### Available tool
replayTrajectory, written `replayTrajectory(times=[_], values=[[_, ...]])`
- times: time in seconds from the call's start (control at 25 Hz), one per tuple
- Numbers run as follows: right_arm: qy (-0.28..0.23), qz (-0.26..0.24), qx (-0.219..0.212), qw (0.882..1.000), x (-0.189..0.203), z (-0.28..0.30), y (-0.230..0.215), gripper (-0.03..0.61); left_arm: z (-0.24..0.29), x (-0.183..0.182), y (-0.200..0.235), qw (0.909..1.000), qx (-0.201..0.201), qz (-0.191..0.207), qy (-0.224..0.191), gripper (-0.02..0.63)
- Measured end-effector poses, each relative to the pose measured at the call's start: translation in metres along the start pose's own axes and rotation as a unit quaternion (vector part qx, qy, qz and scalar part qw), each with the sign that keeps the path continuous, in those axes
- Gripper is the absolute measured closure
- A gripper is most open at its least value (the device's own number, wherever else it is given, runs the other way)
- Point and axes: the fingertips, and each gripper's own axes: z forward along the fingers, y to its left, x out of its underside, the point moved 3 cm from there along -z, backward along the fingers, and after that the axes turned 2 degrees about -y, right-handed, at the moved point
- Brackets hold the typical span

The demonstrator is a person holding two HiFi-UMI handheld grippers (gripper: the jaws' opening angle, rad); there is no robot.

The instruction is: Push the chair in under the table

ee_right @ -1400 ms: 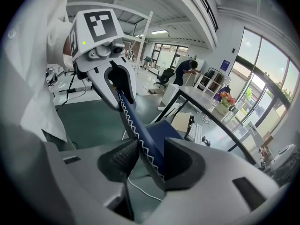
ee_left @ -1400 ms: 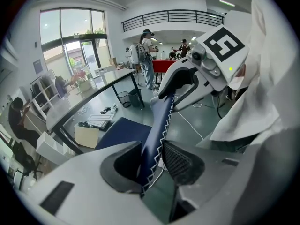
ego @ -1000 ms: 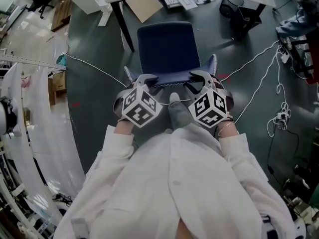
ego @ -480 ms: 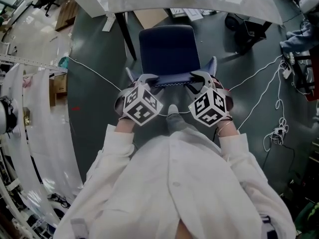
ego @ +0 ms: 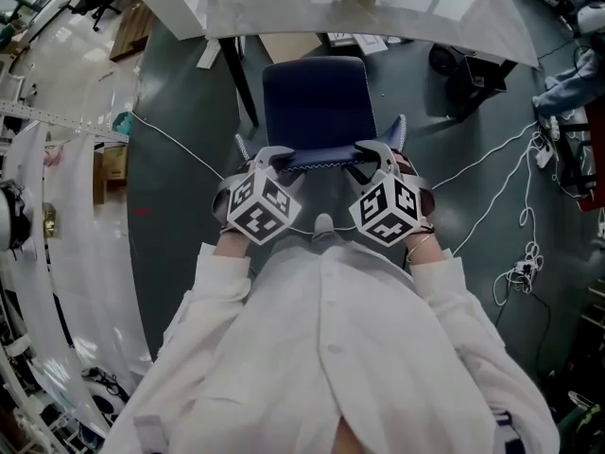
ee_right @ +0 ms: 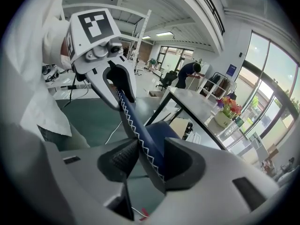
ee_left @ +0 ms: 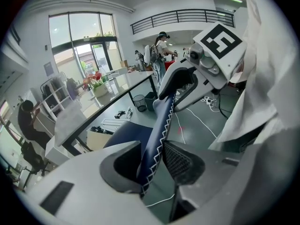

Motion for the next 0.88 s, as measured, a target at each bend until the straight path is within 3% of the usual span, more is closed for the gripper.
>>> replayTrajectory(times=[0.88], values=[[0.0,-0.006,0.012,1.0,-0.0027,0.0056,-0.0038,0.411,0.0021,0.0005,0.0071,0.9998,0.018,0.005,0.006,0.472]])
